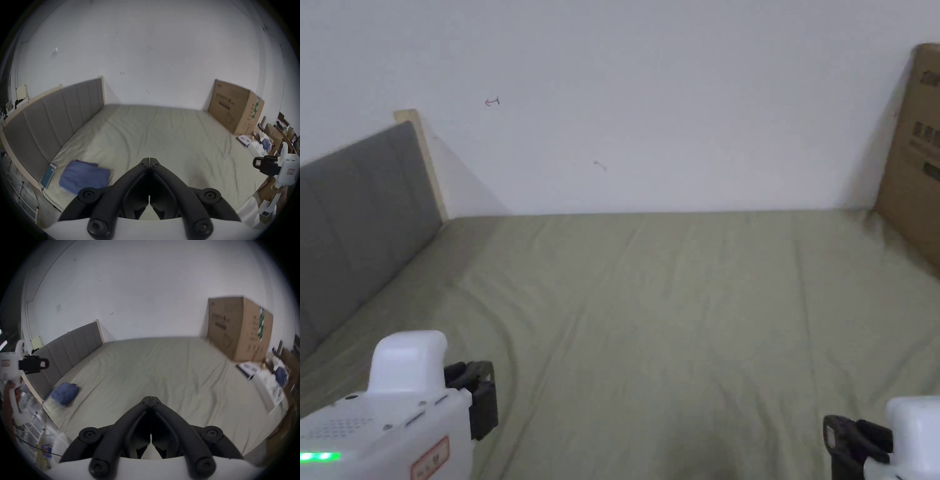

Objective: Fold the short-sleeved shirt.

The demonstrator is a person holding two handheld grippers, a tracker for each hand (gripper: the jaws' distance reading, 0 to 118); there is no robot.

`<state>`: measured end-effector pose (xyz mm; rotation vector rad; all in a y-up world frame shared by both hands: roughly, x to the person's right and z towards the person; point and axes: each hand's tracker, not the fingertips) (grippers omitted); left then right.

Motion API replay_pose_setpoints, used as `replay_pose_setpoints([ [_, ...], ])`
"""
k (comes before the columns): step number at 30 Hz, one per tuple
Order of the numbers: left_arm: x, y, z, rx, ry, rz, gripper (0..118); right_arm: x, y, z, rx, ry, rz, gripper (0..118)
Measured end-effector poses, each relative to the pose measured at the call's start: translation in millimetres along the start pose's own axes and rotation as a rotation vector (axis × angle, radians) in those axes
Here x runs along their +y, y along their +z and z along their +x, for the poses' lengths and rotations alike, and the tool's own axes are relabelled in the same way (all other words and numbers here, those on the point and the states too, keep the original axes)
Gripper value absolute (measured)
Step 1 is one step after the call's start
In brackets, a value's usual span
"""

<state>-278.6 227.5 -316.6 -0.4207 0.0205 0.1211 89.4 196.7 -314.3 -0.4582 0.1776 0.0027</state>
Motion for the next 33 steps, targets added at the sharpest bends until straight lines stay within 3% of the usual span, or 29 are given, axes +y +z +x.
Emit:
replay_pose_setpoints([
  [4,12,28,35,0.012,-0.015,0.104,0,26,15,8,-0.016,-0.022,0.103,0],
  [7,17,38,54,0.088,-0.091,0.168,0,42,27,4,-0.063,0.032,0.184,0],
  [12,26,48,66,0.064,-0.083,0.222,0,54,45,3,-0.047,0.017,0.249,0],
  [16,34,62,79,0.047,-0.124,0.278,0,58,56,-1,-0.092,0.07,0.309,0],
  [19,37,66,79,0.047,-0.111,0.301,0,64,63,-1,-0.071,0.04,0.33,2],
  [20,39,67,79,0.047,-0.102,0.302,0,65,65,-1,-0.068,0.032,0.33,10],
  [23,42,75,75,0.001,-0.064,0.306,1,67,69,-5,-0.06,0.051,0.334,54],
  [24,43,77,74,-0.01,-0.067,0.307,8,68,69,-5,-0.049,0.05,0.323,89],
  [25,45,80,74,-0.014,-0.078,0.3,19,67,70,-5,-0.034,0.034,0.314,108],
  [26,47,81,76,-0.001,-0.095,0.29,40,66,72,-6,-0.031,0.021,0.329,117],
  [27,46,81,77,0.006,-0.11,0.286,81,64,75,-8,-0.029,0.022,0.343,118],
  [28,45,81,77,0.004,-0.115,0.283,105,65,76,-10,-0.035,0.032,0.355,118],
  [29,43,81,78,0.004,-0.119,0.285,114,65,77,-11,-0.054,0.045,0.353,118],
  [33,41,85,84,0.004,-0.162,0.288,114,65,78,-10,-0.063,0.034,0.344,118],
])
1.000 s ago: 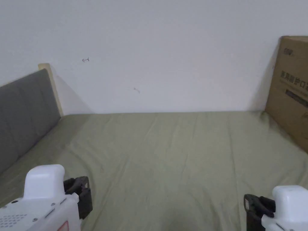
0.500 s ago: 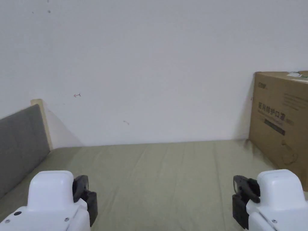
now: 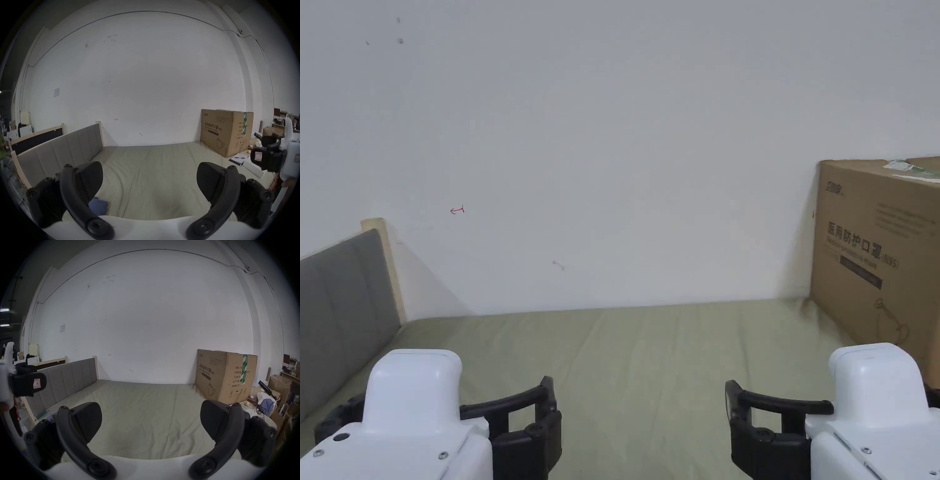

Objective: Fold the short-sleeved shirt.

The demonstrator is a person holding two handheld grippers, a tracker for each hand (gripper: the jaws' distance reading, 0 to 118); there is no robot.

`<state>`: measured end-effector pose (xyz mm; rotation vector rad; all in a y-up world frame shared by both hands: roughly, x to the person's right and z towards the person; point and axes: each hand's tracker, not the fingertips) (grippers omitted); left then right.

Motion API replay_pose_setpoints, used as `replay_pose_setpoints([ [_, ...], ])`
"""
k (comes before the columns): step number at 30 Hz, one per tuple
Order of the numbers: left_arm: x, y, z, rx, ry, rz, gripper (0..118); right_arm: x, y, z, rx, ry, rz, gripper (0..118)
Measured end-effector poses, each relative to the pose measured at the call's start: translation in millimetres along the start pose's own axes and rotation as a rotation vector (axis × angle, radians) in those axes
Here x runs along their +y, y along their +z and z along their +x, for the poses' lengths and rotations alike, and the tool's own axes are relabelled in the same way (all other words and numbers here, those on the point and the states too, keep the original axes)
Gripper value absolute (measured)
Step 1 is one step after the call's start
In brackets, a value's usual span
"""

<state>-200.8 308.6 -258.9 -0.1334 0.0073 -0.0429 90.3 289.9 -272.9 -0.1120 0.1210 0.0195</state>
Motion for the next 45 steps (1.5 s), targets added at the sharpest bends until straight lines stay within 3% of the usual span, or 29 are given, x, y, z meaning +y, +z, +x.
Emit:
replay_pose_setpoints([
  [6,5,2,2,-0.087,0.081,-0.044,114,0,1,9,-0.018,-0.031,-0.006,118],
  [8,12,6,6,-0.05,0.127,-0.064,114,-1,-1,11,-0.023,-0.033,-0.014,118],
  [13,8,5,7,-0.158,0.053,-0.094,114,-3,-3,15,-0.047,-0.037,-0.037,118],
  [17,7,6,16,0.006,0.022,-0.108,114,-7,-7,18,-0.047,-0.048,-0.047,118],
  [24,13,7,8,0.03,0.091,-0.077,114,-10,-11,16,-0.044,-0.033,-0.063,118],
  [34,4,-1,16,0.075,0.031,-0.073,114,-11,-12,13,-0.03,-0.024,-0.071,118],
  [45,5,3,18,0.054,0.058,-0.069,114,-11,-15,17,-0.038,-0.031,-0.081,118],
])
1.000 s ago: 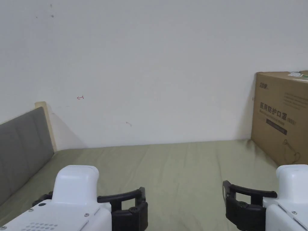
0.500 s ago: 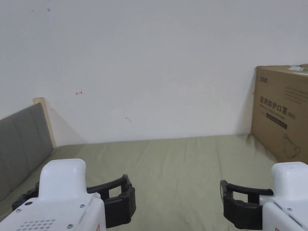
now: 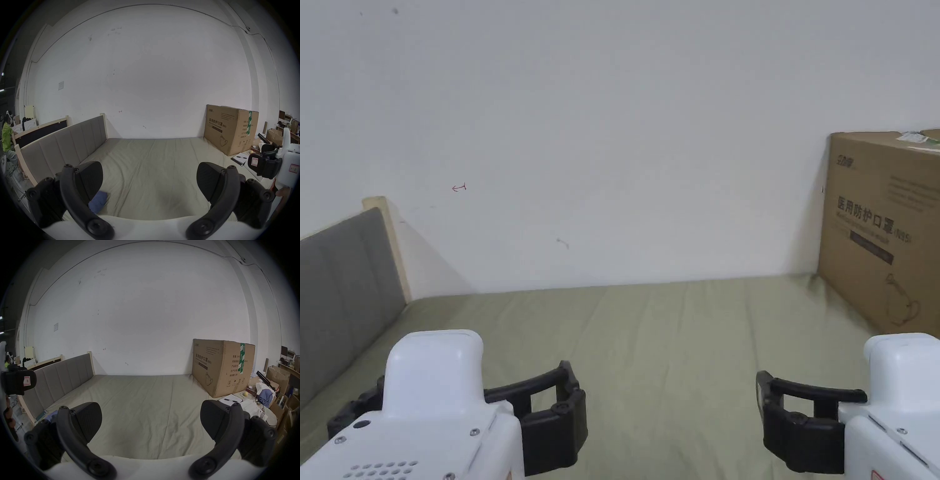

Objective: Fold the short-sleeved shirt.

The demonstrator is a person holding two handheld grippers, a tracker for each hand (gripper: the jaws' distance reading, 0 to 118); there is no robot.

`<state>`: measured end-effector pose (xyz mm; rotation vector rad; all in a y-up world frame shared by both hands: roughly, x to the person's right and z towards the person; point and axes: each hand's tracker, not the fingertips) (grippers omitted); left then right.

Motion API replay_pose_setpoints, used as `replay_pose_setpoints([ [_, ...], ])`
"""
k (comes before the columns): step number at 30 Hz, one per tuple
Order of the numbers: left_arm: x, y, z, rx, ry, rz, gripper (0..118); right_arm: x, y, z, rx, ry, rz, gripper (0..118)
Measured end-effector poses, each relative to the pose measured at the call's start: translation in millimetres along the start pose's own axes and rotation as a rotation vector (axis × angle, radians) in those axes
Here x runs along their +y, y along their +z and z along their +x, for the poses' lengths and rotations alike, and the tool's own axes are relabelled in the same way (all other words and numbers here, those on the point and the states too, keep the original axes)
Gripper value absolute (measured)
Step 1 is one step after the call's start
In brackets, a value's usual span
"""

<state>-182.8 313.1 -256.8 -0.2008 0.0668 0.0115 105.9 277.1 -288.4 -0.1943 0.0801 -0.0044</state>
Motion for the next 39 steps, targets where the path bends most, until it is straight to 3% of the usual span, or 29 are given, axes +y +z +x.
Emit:
replay_pose_setpoints([
  [18,5,-6,1,-0.052,0.082,-0.092,114,-1,-3,3,0.006,-0.005,-0.008,118],
  [39,0,-17,2,-0.009,0.057,-0.094,114,-5,-9,4,0.018,-0.014,-0.033,118],
])
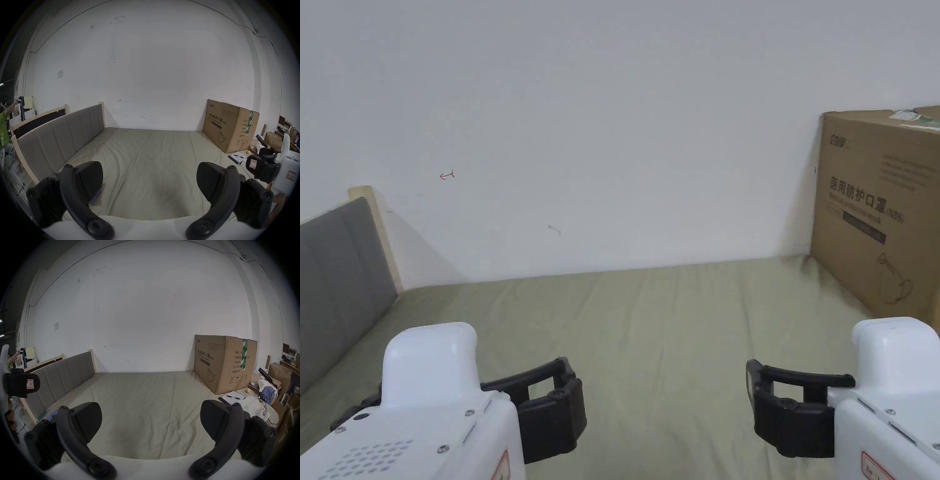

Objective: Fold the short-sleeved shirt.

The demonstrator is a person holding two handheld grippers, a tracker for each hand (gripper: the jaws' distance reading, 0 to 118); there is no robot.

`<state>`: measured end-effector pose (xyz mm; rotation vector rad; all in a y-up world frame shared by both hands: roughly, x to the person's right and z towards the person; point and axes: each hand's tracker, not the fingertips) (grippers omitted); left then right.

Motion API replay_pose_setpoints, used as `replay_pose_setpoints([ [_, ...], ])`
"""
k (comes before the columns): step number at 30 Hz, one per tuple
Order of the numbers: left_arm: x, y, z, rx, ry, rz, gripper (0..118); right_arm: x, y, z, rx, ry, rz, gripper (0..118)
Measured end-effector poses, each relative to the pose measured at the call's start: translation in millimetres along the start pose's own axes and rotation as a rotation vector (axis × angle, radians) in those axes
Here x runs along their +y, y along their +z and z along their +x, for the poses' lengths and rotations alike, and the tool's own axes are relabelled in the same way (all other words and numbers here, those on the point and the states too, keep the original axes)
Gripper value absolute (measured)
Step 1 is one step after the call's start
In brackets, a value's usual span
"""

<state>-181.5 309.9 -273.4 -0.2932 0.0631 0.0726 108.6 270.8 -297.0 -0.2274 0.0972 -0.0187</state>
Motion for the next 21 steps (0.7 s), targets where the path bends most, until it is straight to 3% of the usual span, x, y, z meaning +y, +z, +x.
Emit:
replay_pose_setpoints([
  [21,-2.3,-7.0,0.6,0.041,-0.021,0.0,114,-1.7,-4.6,-0.6,-0.005,0.005,-0.01,118],
])
